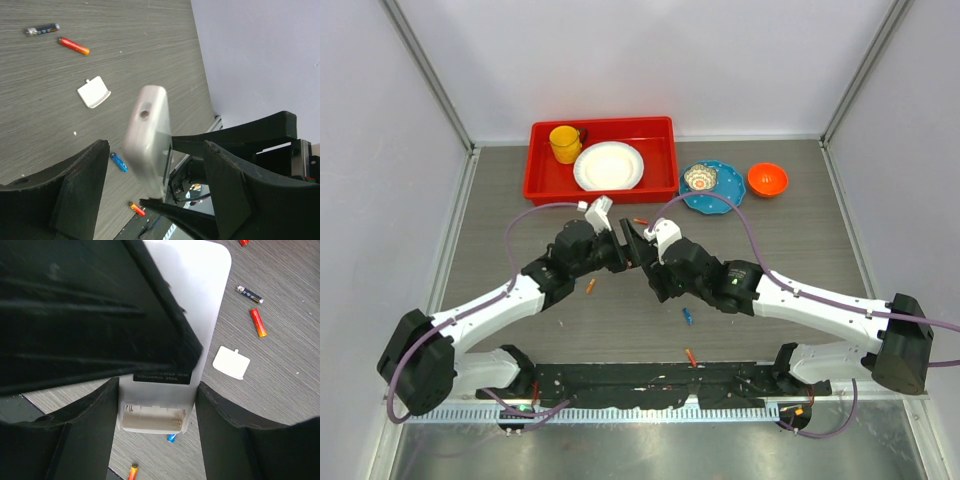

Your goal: Load the batteries into the remote control

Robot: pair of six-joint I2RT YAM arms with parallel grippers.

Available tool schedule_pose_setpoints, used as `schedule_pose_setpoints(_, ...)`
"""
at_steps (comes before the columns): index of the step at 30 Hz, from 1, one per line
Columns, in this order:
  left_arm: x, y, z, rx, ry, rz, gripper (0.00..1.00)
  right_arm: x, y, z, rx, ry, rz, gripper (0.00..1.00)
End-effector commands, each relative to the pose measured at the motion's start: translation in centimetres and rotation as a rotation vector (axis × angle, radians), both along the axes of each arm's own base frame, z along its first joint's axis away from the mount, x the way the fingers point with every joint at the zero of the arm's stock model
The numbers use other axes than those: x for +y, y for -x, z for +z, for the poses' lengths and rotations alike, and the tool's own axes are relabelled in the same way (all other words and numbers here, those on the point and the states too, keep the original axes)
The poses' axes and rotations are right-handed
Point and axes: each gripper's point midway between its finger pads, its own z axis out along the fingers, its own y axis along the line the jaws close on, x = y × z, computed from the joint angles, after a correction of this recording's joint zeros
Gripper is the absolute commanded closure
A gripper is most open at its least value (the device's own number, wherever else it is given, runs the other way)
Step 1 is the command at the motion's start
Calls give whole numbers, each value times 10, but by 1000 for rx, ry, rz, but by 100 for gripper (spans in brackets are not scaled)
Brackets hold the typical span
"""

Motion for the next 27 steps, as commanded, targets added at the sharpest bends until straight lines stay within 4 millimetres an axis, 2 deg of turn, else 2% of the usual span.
schedule_pose_setpoints(1, -18, -11, 29, -94, 35, -7, 26, 16, -5, 41, -63, -115, 19, 99)
schedule_pose_setpoints(3, -19, -12, 26, -91, 33, -4, 35, 15, -4, 40, -65, -113, 20, 99)
schedule_pose_setpoints(7, -17, -12, 22, -90, 29, 2, 48, 16, -3, 42, -66, -123, 25, 99)
schedule_pose_setpoints(14, -17, -10, 20, -103, 52, -2, 47, 16, -2, 44, -64, -134, 30, 99)
schedule_pose_setpoints(25, -16, -6, 10, -98, 86, -3, 61, 19, 0, 47, -60, -163, 36, 99)
schedule_pose_setpoints(27, -17, -6, 8, -94, 84, -4, 69, 20, 0, 46, -57, -162, 34, 99)
